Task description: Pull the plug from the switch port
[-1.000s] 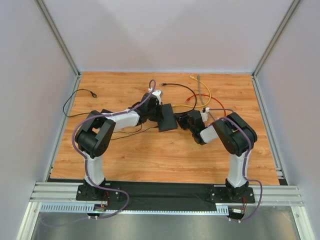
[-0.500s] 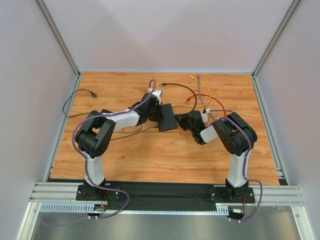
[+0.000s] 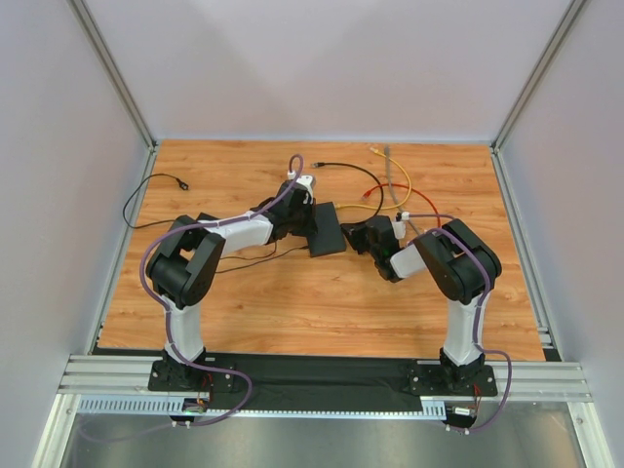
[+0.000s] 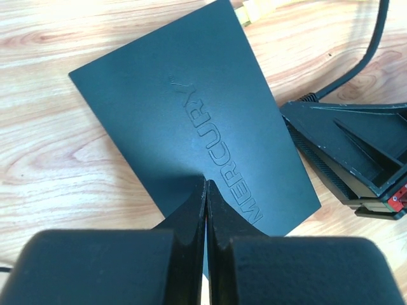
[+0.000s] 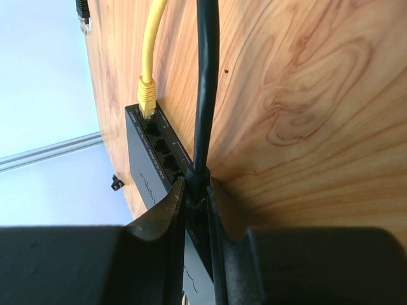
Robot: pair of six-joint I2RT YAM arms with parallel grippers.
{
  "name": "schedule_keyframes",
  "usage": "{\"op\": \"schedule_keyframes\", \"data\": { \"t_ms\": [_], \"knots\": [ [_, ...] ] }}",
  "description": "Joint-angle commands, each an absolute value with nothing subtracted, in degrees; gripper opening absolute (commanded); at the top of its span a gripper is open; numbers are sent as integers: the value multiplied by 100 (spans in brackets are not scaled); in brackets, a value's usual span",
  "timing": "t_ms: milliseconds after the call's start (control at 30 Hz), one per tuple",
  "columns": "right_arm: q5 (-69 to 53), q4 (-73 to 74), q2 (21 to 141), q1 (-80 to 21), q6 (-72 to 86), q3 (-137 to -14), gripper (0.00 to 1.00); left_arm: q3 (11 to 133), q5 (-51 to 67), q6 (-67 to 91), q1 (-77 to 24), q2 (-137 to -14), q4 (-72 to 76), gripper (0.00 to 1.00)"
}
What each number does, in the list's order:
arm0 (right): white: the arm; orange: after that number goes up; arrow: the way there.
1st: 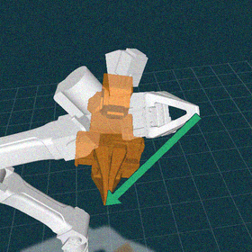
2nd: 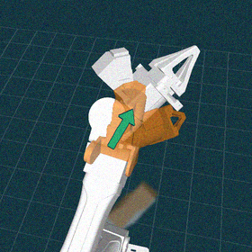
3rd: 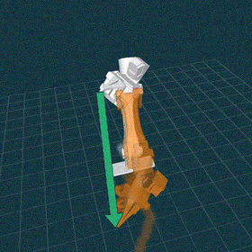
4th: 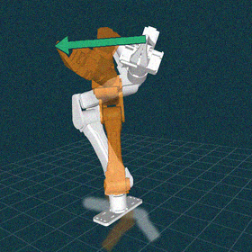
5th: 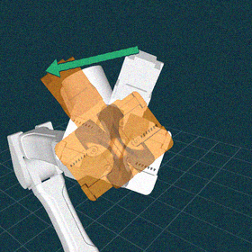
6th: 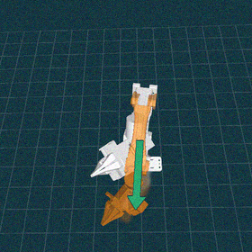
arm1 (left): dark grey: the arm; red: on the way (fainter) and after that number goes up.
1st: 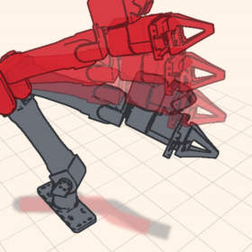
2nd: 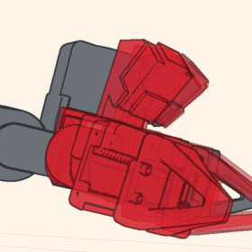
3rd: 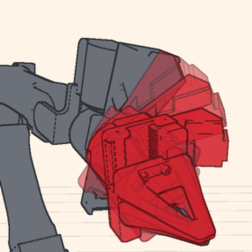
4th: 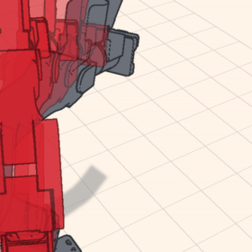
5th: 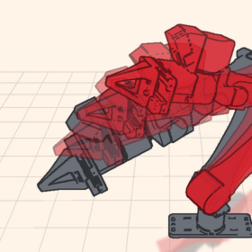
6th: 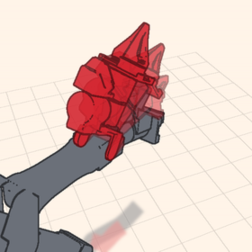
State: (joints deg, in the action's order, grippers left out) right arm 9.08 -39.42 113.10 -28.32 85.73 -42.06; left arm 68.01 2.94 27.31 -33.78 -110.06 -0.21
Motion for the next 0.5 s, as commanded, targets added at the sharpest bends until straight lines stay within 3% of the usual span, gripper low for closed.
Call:
{"op": "schedule_keyframes", "data": {
  "t_ms": [0, 467],
  "knots": [
    [1212, -3032, 11356, -2830, 8271, -4034, 0, 6873, 18, 2821, -3393, -11118, -659, 0],
    [1485, -2900, 11092, -2813, 8042, -4043, 0, 7040, -150, 2892, -3392, -11294, -914, 0]
  ]
}}
